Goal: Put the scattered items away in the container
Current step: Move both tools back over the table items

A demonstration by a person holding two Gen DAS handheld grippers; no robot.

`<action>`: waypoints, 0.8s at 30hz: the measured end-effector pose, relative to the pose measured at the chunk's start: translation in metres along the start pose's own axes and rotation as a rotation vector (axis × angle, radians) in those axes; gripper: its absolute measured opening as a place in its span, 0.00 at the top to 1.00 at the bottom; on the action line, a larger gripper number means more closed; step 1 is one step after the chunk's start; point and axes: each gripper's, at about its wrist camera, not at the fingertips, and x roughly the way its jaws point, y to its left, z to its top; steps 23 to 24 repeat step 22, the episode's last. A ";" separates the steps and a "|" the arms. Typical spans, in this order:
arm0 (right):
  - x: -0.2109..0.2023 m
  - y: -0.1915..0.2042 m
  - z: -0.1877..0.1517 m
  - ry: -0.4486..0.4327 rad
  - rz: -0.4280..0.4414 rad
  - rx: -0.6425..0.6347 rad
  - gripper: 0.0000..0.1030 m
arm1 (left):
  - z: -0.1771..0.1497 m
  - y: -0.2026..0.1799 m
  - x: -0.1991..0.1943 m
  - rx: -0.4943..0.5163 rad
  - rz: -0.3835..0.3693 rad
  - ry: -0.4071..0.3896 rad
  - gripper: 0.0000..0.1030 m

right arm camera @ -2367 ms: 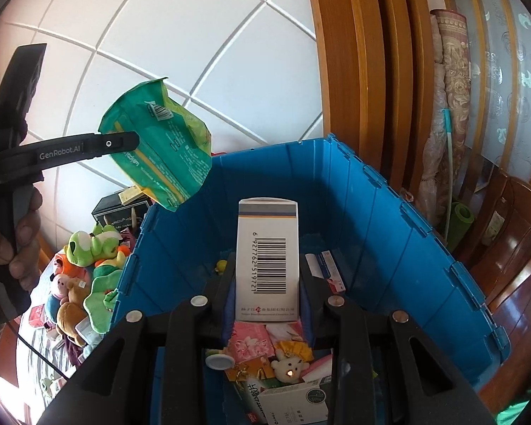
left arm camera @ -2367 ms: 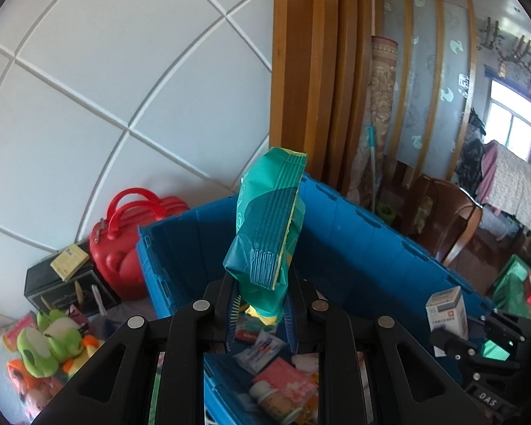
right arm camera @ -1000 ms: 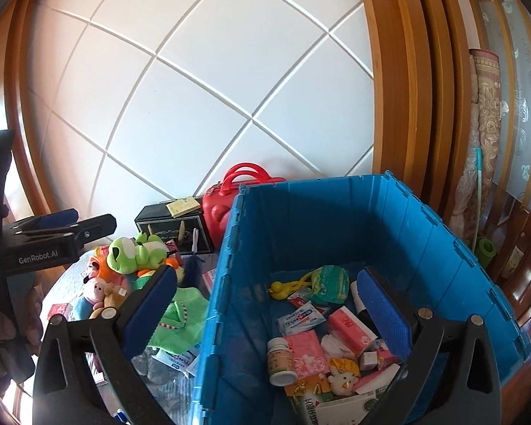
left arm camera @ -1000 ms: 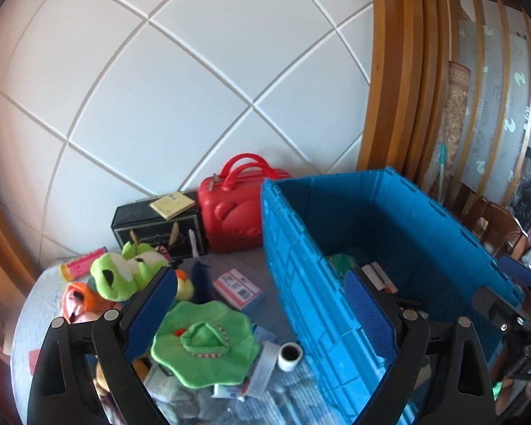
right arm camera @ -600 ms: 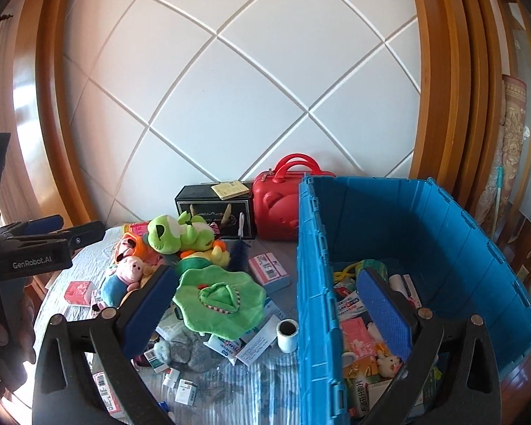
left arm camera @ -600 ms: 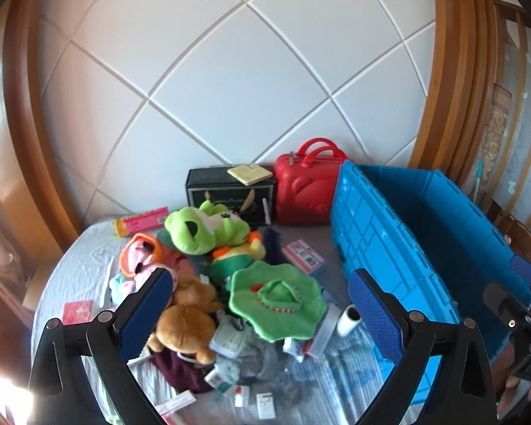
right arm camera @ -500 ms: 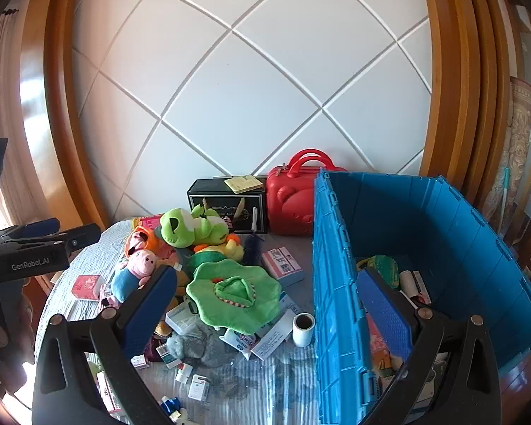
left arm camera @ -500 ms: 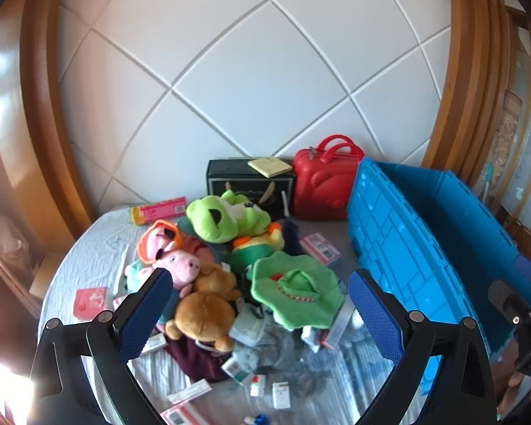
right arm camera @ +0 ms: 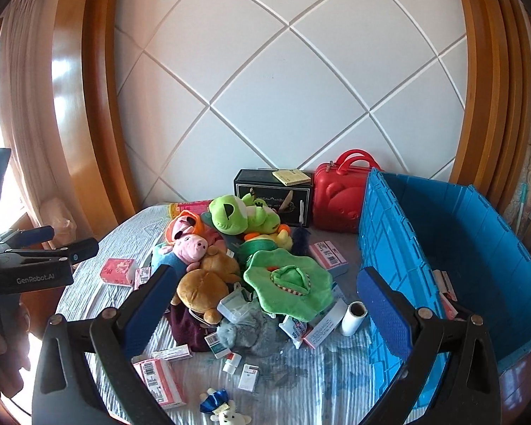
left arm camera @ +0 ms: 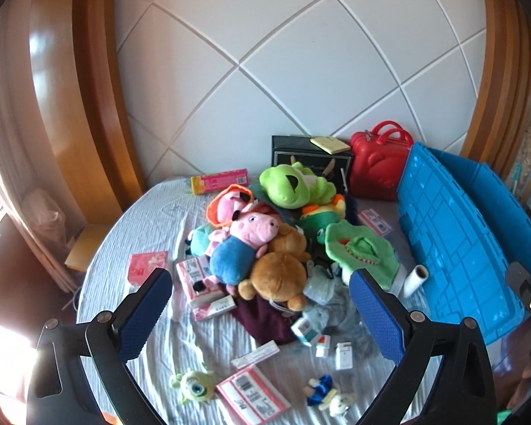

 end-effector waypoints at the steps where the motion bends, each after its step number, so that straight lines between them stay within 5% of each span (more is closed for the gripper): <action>1: -0.001 0.006 -0.002 -0.001 0.003 -0.004 0.00 | -0.002 0.005 -0.002 -0.004 0.001 -0.002 0.01; 24: -0.024 0.074 -0.020 -0.019 -0.001 -0.043 0.00 | -0.024 0.054 -0.030 -0.009 0.001 -0.063 0.01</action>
